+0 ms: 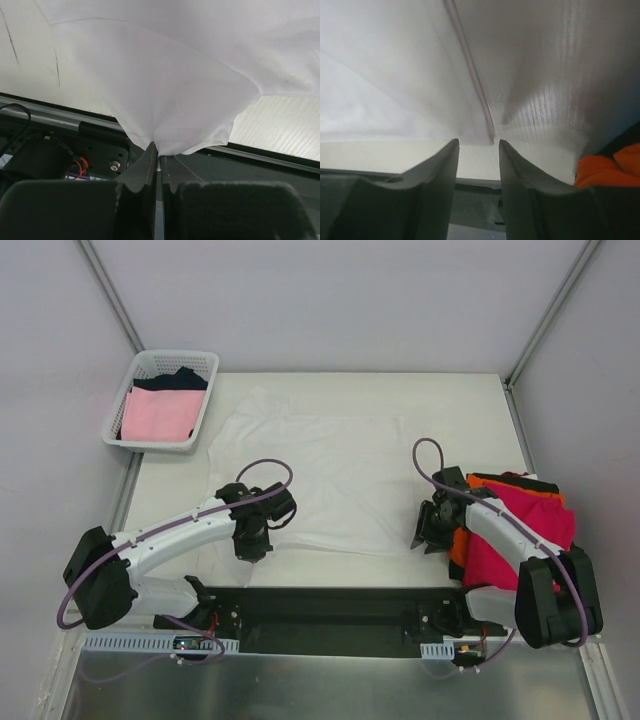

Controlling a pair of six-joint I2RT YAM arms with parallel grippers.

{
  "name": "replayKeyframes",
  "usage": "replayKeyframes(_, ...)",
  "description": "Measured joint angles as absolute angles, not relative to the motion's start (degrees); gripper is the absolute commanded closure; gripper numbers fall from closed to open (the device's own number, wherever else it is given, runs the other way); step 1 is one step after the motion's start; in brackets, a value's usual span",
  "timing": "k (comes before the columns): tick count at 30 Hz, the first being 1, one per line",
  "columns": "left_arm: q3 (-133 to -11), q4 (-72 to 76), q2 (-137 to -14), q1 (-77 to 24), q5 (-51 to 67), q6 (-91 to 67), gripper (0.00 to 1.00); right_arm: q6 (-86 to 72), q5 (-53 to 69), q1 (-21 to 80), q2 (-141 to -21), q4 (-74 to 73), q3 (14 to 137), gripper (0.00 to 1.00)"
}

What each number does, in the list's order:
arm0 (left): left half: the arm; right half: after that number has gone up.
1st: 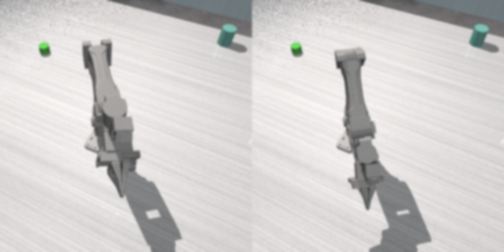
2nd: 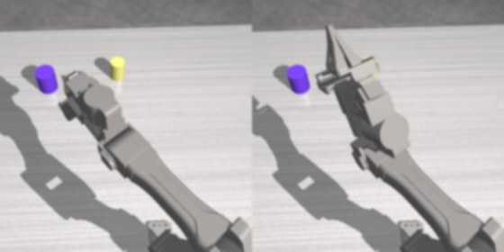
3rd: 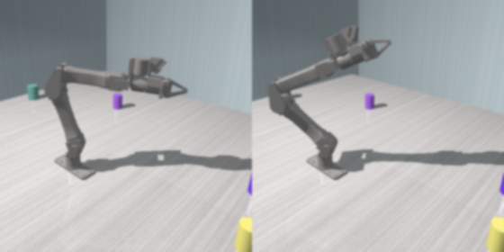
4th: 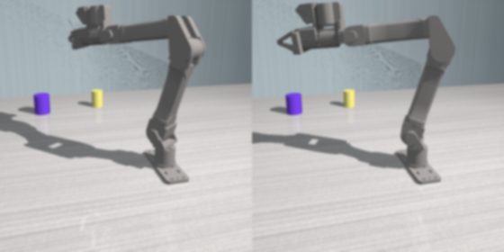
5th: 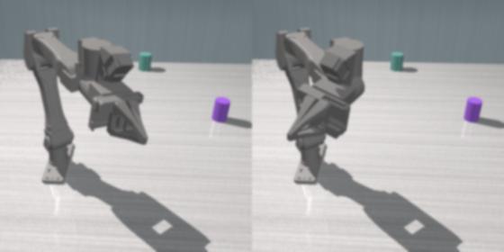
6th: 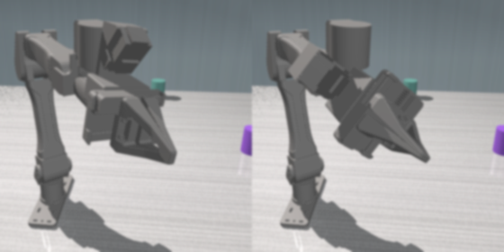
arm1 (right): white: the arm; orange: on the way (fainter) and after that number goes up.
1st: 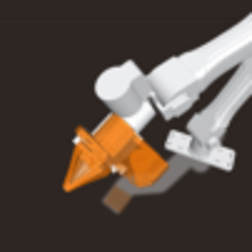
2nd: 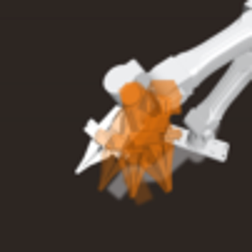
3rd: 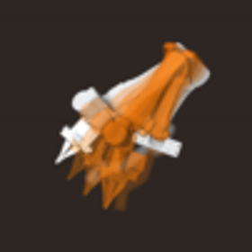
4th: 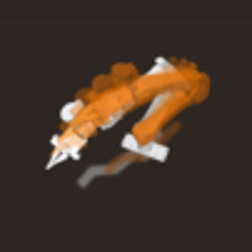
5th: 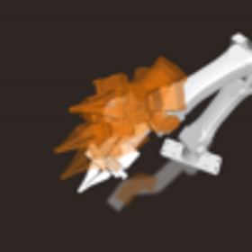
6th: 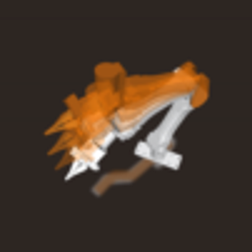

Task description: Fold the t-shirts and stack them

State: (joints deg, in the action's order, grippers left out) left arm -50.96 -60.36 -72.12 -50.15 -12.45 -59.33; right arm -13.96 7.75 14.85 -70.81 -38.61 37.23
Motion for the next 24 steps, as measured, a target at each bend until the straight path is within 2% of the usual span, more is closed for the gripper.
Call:
replayKeyframes(2,-50.96,-60.49,-72.44,-50.15,-12.43,-59.33,1.00,-14.09,7.51,14.44,-70.81,-38.65,37.23,0.74)
replayKeyframes(5,-50.96,-60.51,-73.23,-50.15,-12.43,-59.31,1.00,-14.17,7.11,14.06,-70.81,-38.74,37.23,0.83)
replayKeyframes(7,-50.98,-60.51,-73.63,-50.15,-12.43,-59.33,1.00,-14.26,6.85,13.96,-70.83,-38.76,37.10,0.85)
replayKeyframes(24,-52.25,-60.58,-75.90,-50.15,-12.36,-59.33,1.00,-14.33,7.27,13.58,-70.87,-38.79,35.31,0.77)
